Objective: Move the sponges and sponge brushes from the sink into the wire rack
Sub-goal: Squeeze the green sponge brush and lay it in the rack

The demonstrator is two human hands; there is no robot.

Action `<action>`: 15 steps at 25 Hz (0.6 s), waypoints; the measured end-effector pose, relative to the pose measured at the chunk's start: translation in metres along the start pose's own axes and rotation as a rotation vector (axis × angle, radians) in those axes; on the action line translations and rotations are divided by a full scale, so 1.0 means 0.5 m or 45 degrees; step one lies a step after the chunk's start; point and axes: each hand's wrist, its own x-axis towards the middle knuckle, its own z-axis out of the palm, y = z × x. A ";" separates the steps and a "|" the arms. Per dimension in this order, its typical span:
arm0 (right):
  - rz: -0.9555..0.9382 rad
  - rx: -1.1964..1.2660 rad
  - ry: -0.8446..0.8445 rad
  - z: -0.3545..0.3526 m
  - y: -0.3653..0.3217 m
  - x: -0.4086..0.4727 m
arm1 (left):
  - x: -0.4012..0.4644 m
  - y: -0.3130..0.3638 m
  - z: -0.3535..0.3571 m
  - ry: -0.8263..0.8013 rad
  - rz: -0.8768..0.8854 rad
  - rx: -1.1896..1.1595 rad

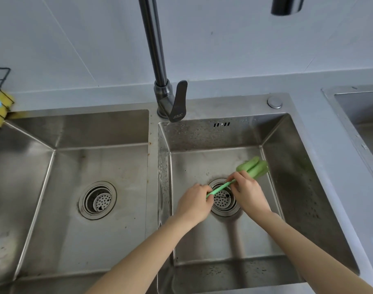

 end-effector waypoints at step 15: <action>-0.217 -0.101 0.105 -0.098 -0.210 -0.041 | -0.097 0.018 -0.269 0.410 0.176 -0.351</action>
